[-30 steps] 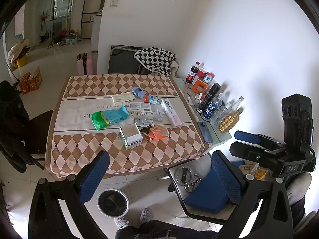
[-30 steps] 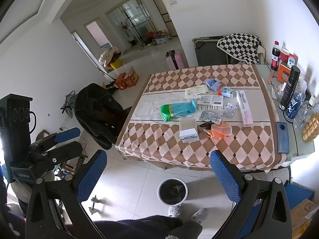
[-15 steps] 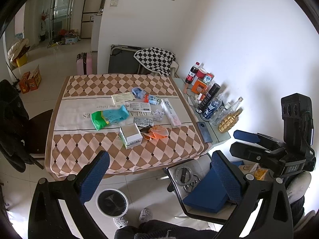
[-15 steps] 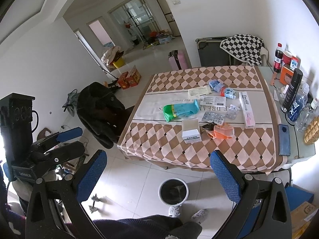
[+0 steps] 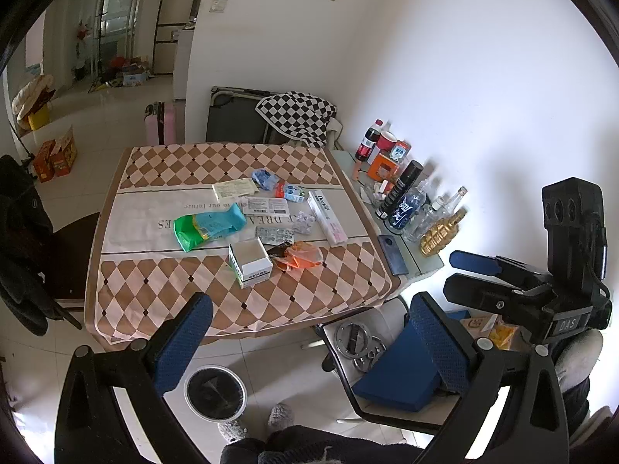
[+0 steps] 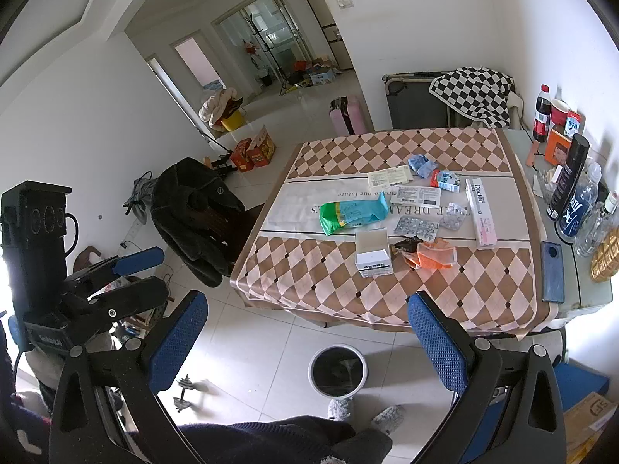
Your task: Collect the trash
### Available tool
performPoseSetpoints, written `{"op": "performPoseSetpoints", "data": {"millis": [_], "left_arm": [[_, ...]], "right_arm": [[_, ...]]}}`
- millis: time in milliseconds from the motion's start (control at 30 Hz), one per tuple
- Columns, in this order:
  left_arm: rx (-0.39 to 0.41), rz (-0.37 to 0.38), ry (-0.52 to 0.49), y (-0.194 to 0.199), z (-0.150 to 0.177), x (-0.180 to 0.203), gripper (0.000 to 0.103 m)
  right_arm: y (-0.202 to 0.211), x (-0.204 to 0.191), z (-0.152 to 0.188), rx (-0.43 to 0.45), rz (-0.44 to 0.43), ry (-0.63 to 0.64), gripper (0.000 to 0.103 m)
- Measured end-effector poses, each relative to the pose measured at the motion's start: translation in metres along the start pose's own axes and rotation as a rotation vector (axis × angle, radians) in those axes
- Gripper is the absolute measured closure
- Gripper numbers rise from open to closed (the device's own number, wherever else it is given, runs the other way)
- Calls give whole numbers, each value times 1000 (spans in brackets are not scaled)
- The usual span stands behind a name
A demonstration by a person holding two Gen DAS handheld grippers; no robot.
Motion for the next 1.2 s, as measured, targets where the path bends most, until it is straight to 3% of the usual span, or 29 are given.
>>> {"op": "performPoseSetpoints", "data": {"millis": [1200], "left_arm": [[8,10,3,3,-1,10,0]], "right_arm": [[-3,-1,-1,-2,-5,-3,0]]}}
Point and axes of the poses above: each gripper's, at about its wrist camera, not at the fingertips, and y roughly against the way its jaws point, x to its right, z to its underside, the point moved 2 cm from there along -y, roughly the way its jaws point, and after that the axes turned 15 degrees about -y, right-handed, at the moved point
